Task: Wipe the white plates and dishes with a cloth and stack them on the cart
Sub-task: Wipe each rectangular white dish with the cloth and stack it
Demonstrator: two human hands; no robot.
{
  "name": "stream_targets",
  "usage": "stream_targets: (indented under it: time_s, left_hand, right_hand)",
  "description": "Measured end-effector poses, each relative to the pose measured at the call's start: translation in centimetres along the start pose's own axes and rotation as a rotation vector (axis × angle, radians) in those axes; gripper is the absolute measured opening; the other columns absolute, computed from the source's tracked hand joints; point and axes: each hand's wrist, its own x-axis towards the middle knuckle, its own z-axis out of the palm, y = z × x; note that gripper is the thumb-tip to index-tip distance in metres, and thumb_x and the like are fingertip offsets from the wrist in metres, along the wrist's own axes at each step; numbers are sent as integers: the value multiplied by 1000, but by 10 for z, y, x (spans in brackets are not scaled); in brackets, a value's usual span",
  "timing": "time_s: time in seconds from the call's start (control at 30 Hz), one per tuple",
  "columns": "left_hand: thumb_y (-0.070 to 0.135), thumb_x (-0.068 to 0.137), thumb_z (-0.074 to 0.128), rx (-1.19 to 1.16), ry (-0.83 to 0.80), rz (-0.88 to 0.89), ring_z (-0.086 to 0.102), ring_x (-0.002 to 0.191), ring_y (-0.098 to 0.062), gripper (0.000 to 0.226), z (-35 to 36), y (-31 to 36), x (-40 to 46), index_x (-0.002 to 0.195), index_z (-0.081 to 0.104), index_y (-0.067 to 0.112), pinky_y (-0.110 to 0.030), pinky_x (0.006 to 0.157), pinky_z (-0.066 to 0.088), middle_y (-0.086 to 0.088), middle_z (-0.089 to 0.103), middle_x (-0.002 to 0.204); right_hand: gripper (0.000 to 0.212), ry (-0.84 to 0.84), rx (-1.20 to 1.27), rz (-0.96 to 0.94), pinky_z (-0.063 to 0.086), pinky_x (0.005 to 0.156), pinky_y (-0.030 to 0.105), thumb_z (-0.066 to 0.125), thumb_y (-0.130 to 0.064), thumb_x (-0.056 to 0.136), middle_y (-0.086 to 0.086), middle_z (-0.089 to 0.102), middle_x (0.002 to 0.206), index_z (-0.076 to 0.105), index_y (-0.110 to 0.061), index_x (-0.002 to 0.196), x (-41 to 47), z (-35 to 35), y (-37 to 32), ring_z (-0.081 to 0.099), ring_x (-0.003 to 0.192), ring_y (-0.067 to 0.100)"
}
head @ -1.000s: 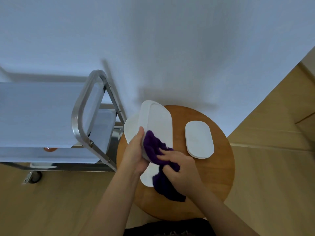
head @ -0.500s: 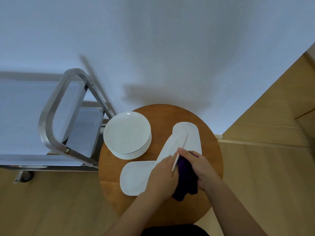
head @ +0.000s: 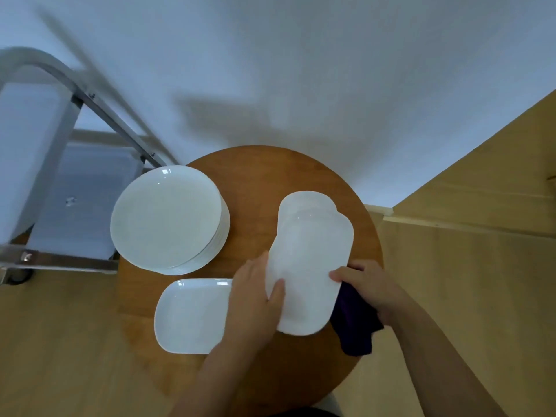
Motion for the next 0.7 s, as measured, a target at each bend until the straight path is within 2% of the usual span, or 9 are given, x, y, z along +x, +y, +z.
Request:
stream_targets:
  time_s: [0.1, 0.13, 0.2, 0.3, 0.43, 0.5, 0.57, 0.63, 0.7]
  left_hand:
    - [31, 97, 47, -133, -89, -215, 49, 122, -23, 35, 1, -14, 21, 131, 46, 22, -39, 100, 44, -3, 52, 133]
    - [26, 98, 46, -265, -139, -265, 55, 113, -22, 23, 4, -18, 26, 119, 53, 21, -35, 89, 52, -3, 59, 122]
    - [20, 98, 47, -488, -151, -349, 59, 100, -19, 13, 11, -21, 34, 106, 57, 19, -25, 70, 53, -2, 63, 112]
    - [15, 96, 50, -638, -58, -417, 60, 98, -20, 16, 26, -23, 50, 108, 61, 13, -25, 70, 53, -2, 64, 107]
    - [13, 96, 51, -722, 3, -490, 59, 94, -18, 14, 49, -18, 64, 106, 61, 11, -30, 78, 54, 2, 62, 97]
    - [16, 96, 51, -666, 52, -482, 59, 86, -16, 12, 57, -17, 67, 88, 60, 16, -35, 80, 54, 6, 61, 88]
    - [19, 96, 50, -469, 117, -377, 58, 77, -13, 19, 63, -16, 70, 78, 57, 20, -32, 72, 55, 3, 62, 84]
    - [23, 97, 48, -187, 129, -258, 57, 75, -11, 14, 66, -12, 70, 91, 58, 15, -20, 64, 46, -2, 64, 94]
    - [27, 98, 46, 3, 85, -213, 61, 89, -20, 23, 69, -10, 73, 113, 51, 11, -22, 68, 42, -5, 62, 106]
  right_hand:
    - [12, -54, -10, -9, 50, 63, 25, 65, -17, 85, -4, 74, 86, 74, -22, 81, 21, -13, -2, 71, 75, 13]
    - [12, -55, -19, -15, 50, 64, 26, 65, -17, 85, -5, 74, 86, 74, -23, 81, 29, -15, -3, 71, 75, 12]
    - [11, -33, -42, -25, 49, 63, 24, 65, -20, 86, -8, 74, 83, 73, -25, 81, 42, -17, -1, 70, 73, 9]
    - [5, 81, -47, -69, 48, 56, 18, 67, -28, 84, -15, 72, 77, 72, -27, 83, 57, -17, 5, 68, 67, 2]
    - [4, 268, 11, -107, 48, 55, 25, 71, -29, 80, -13, 70, 68, 69, -31, 77, 66, -18, 17, 66, 59, 5]
    - [16, 350, 15, -155, 49, 54, 26, 69, -27, 80, -12, 69, 65, 69, -36, 67, 64, -17, 23, 65, 57, 6]
    - [22, 405, -5, -193, 49, 54, 26, 67, -27, 81, -14, 67, 65, 67, -41, 64, 59, -15, 25, 64, 59, 6]
    - [18, 442, 7, -206, 48, 56, 26, 67, -28, 82, -18, 66, 66, 64, -38, 67, 55, -12, 28, 63, 60, 8]
    - [16, 470, 12, -212, 49, 58, 26, 67, -27, 82, -19, 64, 66, 61, -36, 70, 51, -9, 31, 62, 65, 10]
